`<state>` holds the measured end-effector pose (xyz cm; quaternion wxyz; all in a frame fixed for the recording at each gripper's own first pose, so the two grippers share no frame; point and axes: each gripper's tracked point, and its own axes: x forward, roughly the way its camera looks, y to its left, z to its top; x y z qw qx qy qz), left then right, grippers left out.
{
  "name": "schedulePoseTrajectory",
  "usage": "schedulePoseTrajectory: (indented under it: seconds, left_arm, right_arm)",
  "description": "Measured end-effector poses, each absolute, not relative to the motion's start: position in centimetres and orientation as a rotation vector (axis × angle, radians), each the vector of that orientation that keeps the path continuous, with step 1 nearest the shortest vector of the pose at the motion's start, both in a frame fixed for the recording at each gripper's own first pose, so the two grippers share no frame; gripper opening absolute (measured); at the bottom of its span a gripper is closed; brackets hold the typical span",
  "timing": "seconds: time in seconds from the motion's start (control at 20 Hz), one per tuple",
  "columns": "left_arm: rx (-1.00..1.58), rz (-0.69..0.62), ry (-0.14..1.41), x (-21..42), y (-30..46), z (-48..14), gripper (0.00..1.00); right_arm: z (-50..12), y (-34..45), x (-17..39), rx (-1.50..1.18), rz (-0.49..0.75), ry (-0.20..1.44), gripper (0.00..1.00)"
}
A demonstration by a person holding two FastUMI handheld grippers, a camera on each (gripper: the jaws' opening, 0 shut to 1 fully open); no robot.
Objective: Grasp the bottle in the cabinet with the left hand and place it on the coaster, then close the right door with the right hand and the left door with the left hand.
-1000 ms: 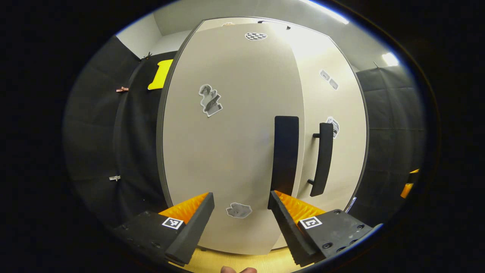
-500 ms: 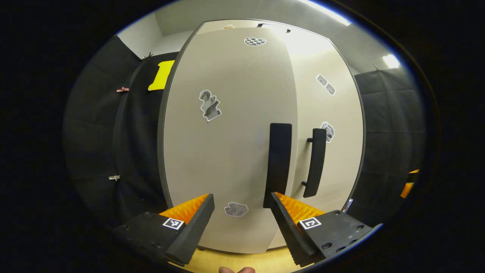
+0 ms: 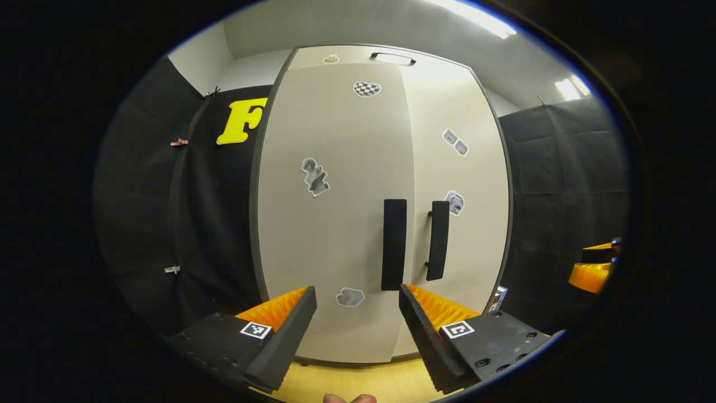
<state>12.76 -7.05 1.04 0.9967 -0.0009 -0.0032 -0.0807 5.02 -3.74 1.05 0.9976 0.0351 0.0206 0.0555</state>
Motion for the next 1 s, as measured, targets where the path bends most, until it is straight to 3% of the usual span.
schedulePoseTrajectory:
  seconds: [1.0]
  left_arm:
    - [-0.008,-0.150,0.016,3.3,-1.0,0.9,0.95]
  right_arm:
    - [2.6,2.7,2.2,0.052,0.136,-0.021,0.98]
